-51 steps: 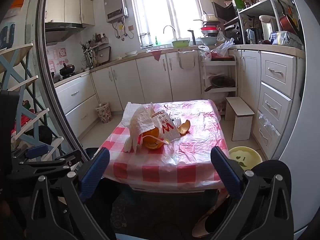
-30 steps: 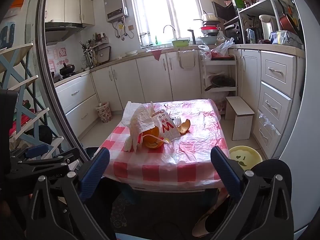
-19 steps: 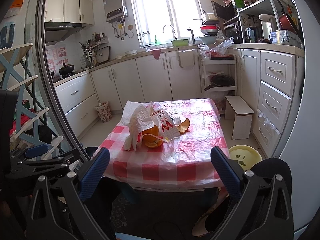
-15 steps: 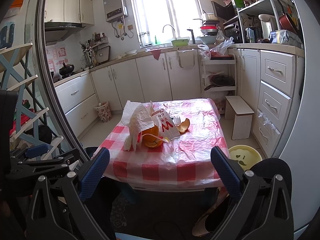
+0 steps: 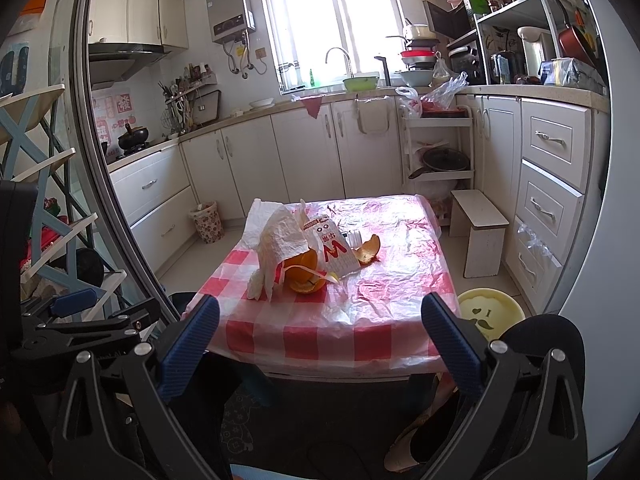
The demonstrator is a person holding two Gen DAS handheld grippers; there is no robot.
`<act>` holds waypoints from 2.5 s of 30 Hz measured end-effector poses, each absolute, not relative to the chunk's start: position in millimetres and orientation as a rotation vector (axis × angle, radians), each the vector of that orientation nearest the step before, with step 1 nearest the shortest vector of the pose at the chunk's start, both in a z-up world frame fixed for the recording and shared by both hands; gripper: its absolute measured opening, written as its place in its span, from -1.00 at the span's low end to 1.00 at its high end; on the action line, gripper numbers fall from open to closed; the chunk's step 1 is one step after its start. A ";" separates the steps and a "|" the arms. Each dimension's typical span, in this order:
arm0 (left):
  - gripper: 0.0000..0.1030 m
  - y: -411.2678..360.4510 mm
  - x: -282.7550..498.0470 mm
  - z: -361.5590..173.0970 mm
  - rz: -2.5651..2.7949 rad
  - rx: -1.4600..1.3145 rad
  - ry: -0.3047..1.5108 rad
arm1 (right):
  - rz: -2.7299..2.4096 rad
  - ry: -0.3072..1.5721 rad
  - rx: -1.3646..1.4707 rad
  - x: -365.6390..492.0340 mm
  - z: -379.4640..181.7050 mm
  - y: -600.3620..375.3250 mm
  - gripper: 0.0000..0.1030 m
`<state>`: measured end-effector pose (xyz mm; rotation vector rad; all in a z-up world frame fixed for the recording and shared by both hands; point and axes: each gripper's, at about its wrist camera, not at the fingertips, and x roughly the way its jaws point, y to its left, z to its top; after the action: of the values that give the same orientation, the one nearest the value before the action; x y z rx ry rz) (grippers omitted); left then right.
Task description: Collect trash
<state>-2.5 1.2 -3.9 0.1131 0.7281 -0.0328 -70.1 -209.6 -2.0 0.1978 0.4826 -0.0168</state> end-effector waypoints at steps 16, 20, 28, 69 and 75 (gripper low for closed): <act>0.76 0.8 -2.5 -3.7 -0.033 0.113 0.728 | -0.015 0.484 0.197 -71.3 -0.9 -210.0 0.89; 0.78 0.2 -2.1 -6.0 -0.035 0.114 0.731 | -0.011 0.482 0.193 -71.2 -4.0 -209.6 0.89; 0.78 14.4 25.5 -16.3 -0.012 0.077 0.764 | -0.004 0.486 0.193 -45.0 -7.8 -205.5 0.89; -0.78 13.5 285.8 -124.6 -0.204 -0.369 0.992 | -0.051 0.638 0.214 112.4 -63.6 -270.7 0.89; -0.78 40.6 288.0 -130.6 -0.262 -0.466 1.012 | 0.055 0.667 0.183 121.5 -67.7 -242.9 0.89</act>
<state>288.0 40.6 -130.6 -0.4665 1.0121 -0.2616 121.5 -242.9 -67.7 0.1831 0.6668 0.0553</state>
